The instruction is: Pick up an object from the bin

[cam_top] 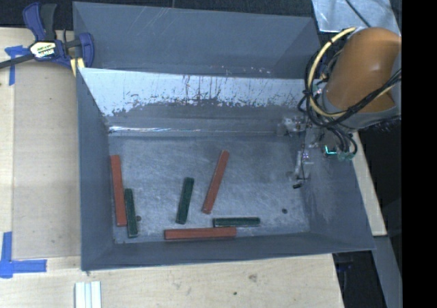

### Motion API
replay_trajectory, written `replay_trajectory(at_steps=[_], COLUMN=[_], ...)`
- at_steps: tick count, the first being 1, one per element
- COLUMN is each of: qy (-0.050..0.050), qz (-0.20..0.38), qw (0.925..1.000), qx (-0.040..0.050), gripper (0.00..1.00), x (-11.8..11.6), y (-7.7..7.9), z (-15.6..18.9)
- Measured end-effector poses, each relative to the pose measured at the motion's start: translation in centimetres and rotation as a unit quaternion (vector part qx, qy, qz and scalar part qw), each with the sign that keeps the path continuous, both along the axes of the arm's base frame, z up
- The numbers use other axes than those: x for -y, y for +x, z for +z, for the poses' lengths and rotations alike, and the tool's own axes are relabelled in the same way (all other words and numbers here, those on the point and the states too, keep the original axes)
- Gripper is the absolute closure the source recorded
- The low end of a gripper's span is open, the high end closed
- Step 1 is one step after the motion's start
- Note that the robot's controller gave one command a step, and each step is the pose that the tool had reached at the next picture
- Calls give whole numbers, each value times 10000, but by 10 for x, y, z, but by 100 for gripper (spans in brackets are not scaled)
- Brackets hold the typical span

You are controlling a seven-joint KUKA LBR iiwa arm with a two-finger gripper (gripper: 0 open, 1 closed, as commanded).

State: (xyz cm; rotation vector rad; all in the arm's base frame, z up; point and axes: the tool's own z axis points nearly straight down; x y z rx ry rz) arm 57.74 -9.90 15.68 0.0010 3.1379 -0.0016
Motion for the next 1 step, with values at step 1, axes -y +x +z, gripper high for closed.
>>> replay_trajectory(at_steps=[1], qy=[20], qz=[-278], qw=[9996], qx=[-33], gripper=[0], x=[-54], y=[21], z=[-87])
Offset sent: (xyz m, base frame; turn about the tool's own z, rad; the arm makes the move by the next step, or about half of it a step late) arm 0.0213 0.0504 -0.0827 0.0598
